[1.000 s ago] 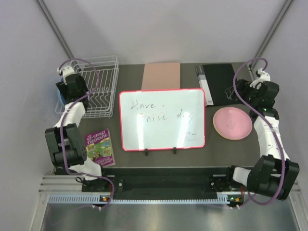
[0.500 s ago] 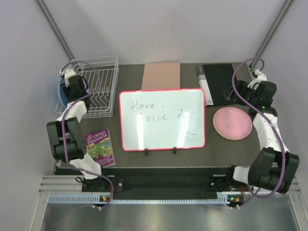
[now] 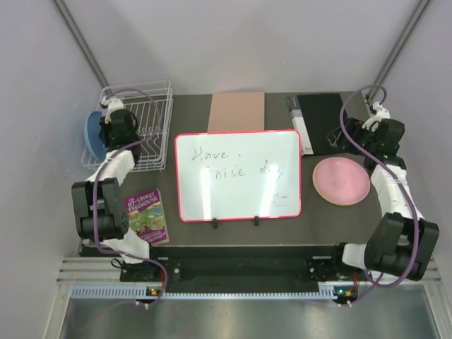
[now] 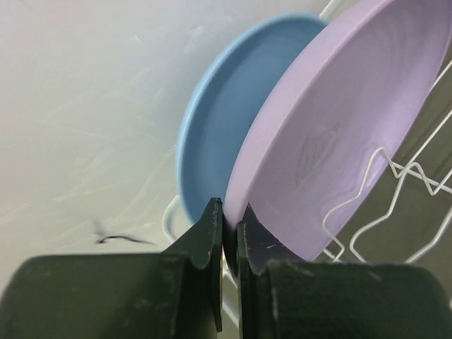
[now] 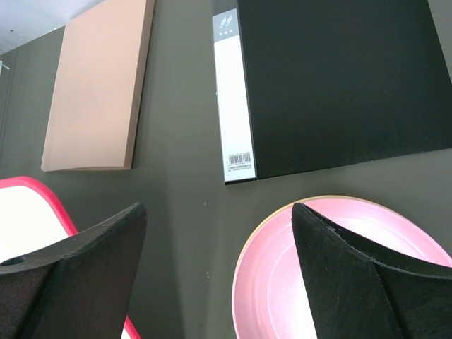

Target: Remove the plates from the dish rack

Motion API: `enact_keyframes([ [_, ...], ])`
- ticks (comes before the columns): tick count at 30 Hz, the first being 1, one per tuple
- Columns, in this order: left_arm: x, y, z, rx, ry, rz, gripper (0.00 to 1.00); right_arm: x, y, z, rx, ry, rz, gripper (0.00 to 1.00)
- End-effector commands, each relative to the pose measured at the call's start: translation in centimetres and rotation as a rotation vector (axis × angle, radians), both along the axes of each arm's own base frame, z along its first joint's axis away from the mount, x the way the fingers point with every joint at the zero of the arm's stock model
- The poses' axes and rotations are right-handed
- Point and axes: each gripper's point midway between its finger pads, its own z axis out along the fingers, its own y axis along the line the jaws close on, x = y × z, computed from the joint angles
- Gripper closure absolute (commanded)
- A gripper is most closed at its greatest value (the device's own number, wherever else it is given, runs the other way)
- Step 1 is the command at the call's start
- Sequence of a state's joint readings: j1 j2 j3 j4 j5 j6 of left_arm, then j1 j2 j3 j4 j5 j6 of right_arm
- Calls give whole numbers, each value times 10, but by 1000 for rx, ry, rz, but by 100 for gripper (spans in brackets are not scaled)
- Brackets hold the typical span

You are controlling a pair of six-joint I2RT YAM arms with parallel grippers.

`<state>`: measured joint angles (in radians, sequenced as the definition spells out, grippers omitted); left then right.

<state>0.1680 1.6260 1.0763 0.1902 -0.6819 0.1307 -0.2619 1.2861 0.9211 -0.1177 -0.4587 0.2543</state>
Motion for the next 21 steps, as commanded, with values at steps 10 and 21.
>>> enact_keyframes([
  [10,-22,-108,127,354,-213,20,100,-9,12,51,-43,-119,27,14],
  [21,-54,-169,169,96,-307,-235,100,-30,47,98,-29,-220,133,11],
])
